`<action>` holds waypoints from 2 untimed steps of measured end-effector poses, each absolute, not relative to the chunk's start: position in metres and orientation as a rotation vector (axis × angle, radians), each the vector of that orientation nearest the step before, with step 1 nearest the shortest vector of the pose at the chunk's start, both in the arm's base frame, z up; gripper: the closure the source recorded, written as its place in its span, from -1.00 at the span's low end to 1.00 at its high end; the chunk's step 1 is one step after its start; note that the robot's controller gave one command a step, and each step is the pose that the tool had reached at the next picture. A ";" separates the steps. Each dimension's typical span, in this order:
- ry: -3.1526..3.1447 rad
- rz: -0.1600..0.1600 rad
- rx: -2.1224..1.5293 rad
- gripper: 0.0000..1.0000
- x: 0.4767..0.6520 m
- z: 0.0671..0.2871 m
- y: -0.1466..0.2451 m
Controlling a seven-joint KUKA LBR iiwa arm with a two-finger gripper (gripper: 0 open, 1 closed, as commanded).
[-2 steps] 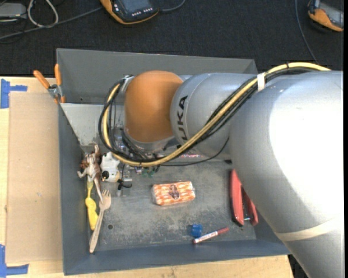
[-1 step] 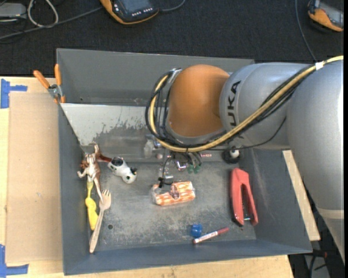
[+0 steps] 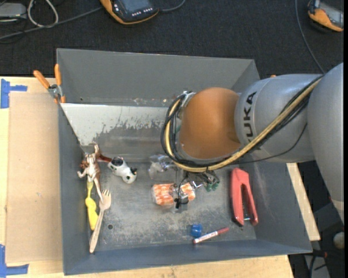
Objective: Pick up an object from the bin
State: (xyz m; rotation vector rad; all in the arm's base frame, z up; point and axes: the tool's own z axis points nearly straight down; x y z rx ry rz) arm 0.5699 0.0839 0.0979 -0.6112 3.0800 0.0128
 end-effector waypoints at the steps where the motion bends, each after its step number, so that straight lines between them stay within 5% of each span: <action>1: 3.115 0.002 -0.293 -1.00 0.596 0.068 0.023; 2: 3.092 0.018 -0.518 1.00 0.590 0.070 0.038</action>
Offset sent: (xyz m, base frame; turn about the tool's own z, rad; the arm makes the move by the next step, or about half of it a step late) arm 0.0203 -0.0462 -0.0279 0.0548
